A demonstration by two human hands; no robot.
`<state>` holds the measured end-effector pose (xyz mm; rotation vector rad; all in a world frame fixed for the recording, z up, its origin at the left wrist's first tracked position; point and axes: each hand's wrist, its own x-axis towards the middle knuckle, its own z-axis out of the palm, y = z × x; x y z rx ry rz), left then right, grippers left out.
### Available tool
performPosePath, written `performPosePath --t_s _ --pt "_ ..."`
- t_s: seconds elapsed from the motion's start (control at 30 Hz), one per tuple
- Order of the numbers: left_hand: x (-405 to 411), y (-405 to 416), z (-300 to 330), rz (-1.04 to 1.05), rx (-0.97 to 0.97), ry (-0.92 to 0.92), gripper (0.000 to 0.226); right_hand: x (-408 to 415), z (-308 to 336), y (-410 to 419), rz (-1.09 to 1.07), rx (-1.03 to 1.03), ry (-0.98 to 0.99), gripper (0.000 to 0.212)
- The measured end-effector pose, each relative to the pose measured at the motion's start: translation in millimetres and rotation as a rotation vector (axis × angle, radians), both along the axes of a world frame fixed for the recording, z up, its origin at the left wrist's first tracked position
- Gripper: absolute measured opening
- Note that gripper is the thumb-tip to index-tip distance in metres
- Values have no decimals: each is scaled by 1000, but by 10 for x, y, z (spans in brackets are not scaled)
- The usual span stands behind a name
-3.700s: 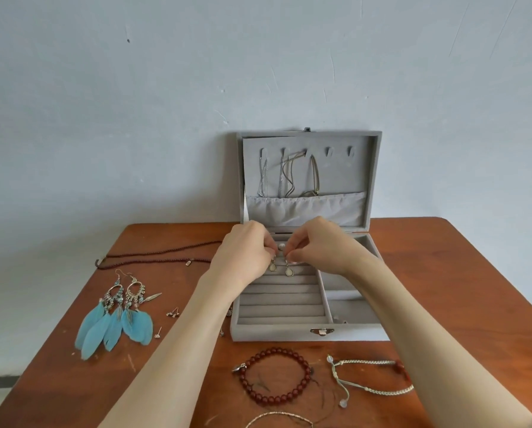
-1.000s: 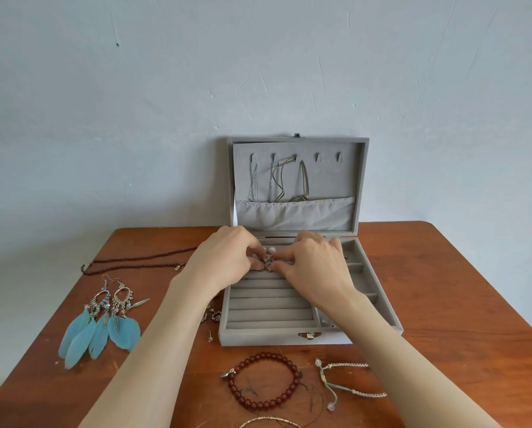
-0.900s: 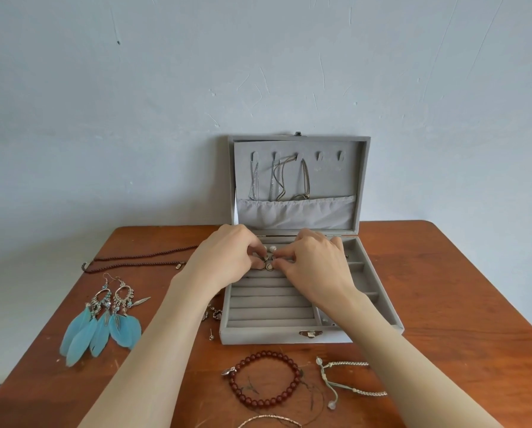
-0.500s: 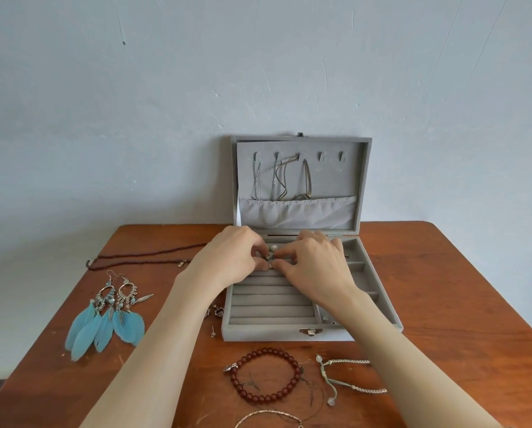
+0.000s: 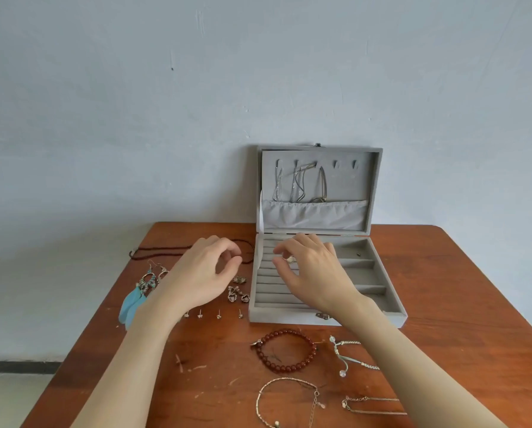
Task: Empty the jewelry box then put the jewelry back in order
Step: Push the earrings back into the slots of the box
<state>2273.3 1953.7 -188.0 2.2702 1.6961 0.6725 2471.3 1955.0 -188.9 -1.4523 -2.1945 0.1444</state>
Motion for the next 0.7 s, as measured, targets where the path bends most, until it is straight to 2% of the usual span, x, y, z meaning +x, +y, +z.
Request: performPosePath --t_s 0.23,0.53,0.7 --pt "-246 -56 -131 67 15 -6 15 -400 -58 14 32 -53 -15 22" --pt "-264 -10 -205 62 -26 -29 18 -695 -38 63 -119 -140 -206 23" --pt "-220 -2 -234 57 -15 -27 19 -690 -80 56 -137 -143 -172 21"
